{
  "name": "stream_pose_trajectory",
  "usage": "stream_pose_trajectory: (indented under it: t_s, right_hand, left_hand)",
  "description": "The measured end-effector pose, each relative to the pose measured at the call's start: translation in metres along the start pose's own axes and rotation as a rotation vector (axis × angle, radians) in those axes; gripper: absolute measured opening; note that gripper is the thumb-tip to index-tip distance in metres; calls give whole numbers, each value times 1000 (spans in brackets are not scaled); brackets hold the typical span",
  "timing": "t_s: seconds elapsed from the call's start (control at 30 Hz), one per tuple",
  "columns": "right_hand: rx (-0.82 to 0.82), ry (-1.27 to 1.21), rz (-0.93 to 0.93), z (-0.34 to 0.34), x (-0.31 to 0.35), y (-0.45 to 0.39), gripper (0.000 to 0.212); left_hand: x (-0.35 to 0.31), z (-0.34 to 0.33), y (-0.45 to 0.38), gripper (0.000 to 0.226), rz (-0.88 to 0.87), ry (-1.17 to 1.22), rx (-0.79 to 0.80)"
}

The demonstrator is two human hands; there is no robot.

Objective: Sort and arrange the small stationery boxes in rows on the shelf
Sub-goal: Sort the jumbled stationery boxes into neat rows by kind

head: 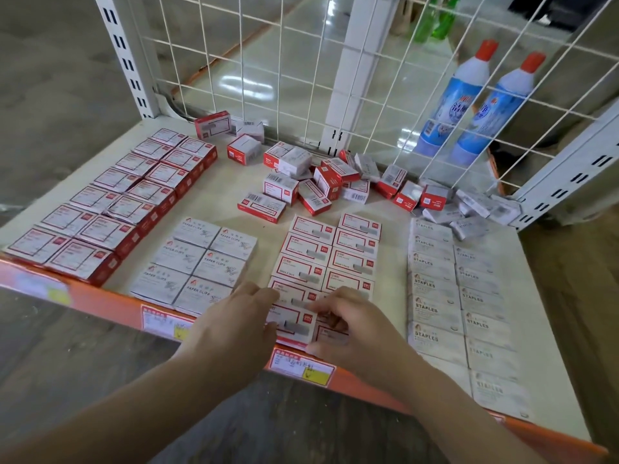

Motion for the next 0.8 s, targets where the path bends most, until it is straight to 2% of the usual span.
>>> stream_pose_trajectory:
  t_s: [0.8]
  right_hand:
    - [24, -14, -18, -1, 0, 2, 48]
  left_hand:
    - [2, -2, 2, 40, 3, 24, -18]
Point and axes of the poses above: each hand's wrist, its own y-axis away from the middle knuckle, its own z-axis out of the back of the hand, x = y × z, the point moved 8 cm from there along -y, towards the middle knuckle, and after that the axes turned 11 degrees about -z, right-handed, at the moved point
